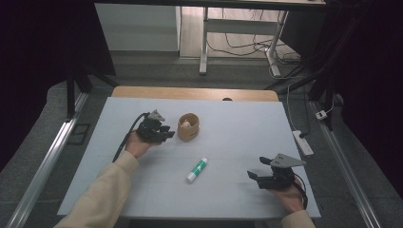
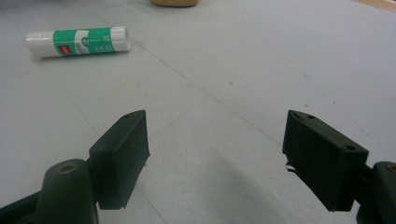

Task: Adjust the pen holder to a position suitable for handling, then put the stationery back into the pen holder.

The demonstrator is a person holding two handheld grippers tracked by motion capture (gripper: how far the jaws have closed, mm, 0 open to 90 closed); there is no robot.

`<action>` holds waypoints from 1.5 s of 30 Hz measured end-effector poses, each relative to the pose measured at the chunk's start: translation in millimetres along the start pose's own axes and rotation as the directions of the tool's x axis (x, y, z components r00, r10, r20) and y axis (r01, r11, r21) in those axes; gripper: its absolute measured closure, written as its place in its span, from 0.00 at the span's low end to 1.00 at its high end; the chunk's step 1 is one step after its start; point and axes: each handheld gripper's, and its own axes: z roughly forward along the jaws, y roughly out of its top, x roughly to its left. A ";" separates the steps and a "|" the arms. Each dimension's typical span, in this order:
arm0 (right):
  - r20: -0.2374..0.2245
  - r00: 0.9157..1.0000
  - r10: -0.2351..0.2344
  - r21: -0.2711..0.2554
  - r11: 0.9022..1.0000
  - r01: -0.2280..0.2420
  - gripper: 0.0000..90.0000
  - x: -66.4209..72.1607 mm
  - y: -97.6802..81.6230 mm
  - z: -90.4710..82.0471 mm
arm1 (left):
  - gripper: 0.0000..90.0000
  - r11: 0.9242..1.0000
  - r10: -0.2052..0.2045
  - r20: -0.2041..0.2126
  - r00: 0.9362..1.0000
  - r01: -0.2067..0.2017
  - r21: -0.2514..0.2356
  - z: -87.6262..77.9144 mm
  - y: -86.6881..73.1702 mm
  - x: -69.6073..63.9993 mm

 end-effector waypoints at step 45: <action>0.004 1.000 -0.031 0.004 1.000 0.031 0.25 2.5 0.3 0.3 | 0.34 0.997 0.058 0.102 0.993 -0.062 0.034 -31.1 -3.2 -65.4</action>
